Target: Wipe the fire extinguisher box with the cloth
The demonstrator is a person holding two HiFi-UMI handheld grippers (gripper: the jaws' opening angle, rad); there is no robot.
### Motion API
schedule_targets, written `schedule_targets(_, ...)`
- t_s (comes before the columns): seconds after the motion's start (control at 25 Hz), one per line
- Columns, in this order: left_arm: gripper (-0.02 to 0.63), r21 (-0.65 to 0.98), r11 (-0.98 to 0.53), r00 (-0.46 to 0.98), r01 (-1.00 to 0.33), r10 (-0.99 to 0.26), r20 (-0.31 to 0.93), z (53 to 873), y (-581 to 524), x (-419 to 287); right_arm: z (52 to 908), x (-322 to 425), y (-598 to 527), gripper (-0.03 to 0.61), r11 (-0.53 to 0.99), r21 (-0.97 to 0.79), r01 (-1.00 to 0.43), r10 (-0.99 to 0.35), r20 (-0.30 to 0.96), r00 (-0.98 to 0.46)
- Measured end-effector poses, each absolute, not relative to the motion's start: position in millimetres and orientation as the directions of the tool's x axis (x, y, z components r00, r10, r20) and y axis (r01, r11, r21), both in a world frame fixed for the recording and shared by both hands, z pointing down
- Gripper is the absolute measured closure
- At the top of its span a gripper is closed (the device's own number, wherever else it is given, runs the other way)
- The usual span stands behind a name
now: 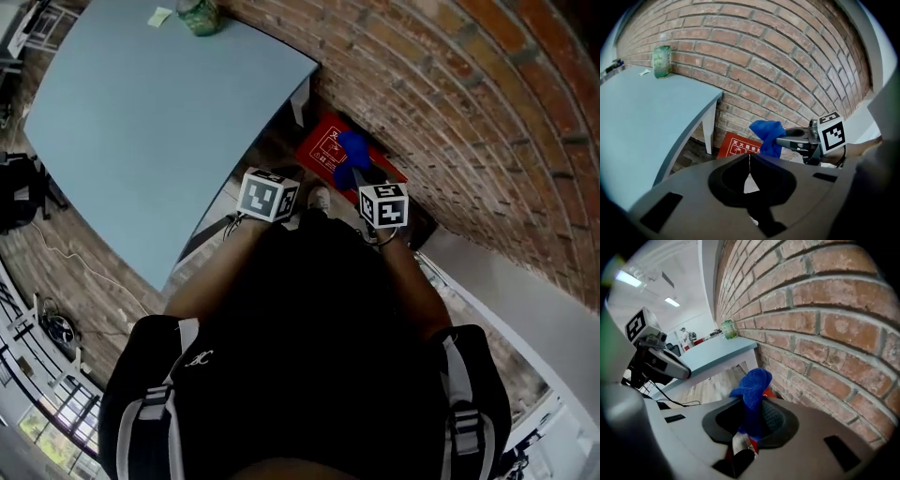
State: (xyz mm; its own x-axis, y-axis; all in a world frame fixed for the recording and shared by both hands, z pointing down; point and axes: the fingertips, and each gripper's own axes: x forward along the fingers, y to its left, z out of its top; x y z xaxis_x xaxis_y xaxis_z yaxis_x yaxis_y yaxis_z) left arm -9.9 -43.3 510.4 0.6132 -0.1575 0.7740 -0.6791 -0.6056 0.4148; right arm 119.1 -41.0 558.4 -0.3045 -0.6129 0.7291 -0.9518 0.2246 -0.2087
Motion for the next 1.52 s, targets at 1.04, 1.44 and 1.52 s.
schedule_targets(1.04,0.603,0.352,-0.466,0.480,-0.811,-0.186,0.858,537,-89,-109,765,97,-185,0.495,0.043,-0.217,-0.975,-0.319,0.922,-0.219)
schedule_targets(1.44,0.603,0.358,-0.428,0.478,-0.830,-0.213,0.852,535,-69,-114,767,109,-170,0.495,0.087,-0.176,-0.981,-0.277,0.941,-0.193)
schedule_targets(1.52,0.603,0.358,-0.437,0.482,-0.825,-0.212,0.850,534,-65,-110,766,116,-164,0.495,0.086,-0.171,-0.981,-0.279,0.942,-0.189)
